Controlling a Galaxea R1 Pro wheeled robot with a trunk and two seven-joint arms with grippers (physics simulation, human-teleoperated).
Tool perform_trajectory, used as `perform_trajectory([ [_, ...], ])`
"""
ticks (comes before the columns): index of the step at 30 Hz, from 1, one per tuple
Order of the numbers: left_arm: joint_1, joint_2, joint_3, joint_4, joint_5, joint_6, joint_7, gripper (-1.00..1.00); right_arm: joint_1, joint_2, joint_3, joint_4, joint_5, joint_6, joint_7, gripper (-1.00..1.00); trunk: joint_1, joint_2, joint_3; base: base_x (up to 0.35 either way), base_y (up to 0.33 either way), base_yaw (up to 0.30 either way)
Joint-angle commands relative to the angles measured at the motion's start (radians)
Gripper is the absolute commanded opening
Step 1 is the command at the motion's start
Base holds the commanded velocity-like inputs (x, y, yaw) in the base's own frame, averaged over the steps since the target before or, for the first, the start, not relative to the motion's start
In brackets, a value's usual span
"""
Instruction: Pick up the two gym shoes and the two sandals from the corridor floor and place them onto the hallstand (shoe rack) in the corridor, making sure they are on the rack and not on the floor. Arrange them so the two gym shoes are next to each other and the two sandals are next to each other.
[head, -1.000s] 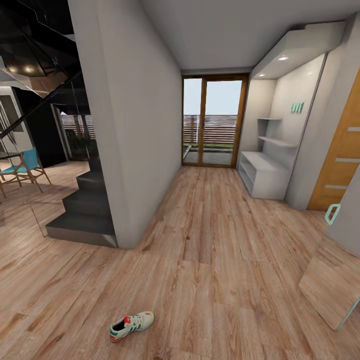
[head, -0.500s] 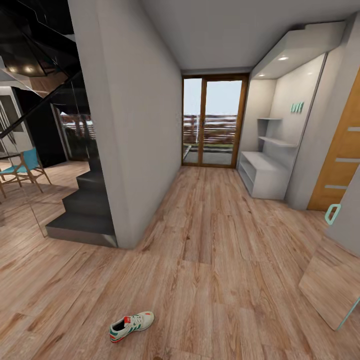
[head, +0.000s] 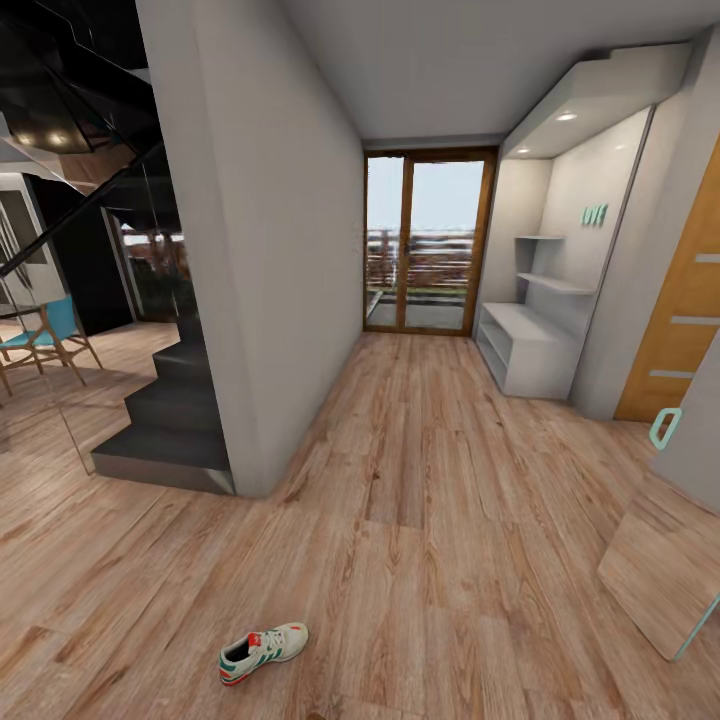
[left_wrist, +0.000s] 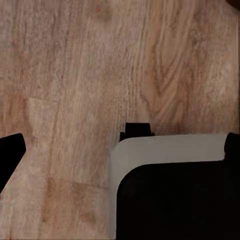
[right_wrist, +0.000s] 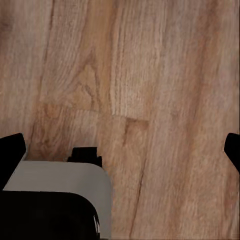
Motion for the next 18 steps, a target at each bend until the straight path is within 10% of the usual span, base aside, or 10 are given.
perform_trajectory([
  [1, -0.08, 0.0, 0.0, -0.179, 0.001, -0.114, 0.0, 1.0, -0.006, -0.039, 0.0, -0.239, 0.0, -0.304, 0.0, 1.0, 0.0, -0.001, -0.001, 0.0, 0.0, 0.0],
  [18, -0.11, -0.001, 0.01, -0.196, 0.016, -0.117, -0.008, 1.0, -0.051, -0.039, 0.0, -0.269, 0.001, -0.304, 0.003, 1.0, 0.0, -0.001, -0.001, 0.0, 0.0, 0.0],
])
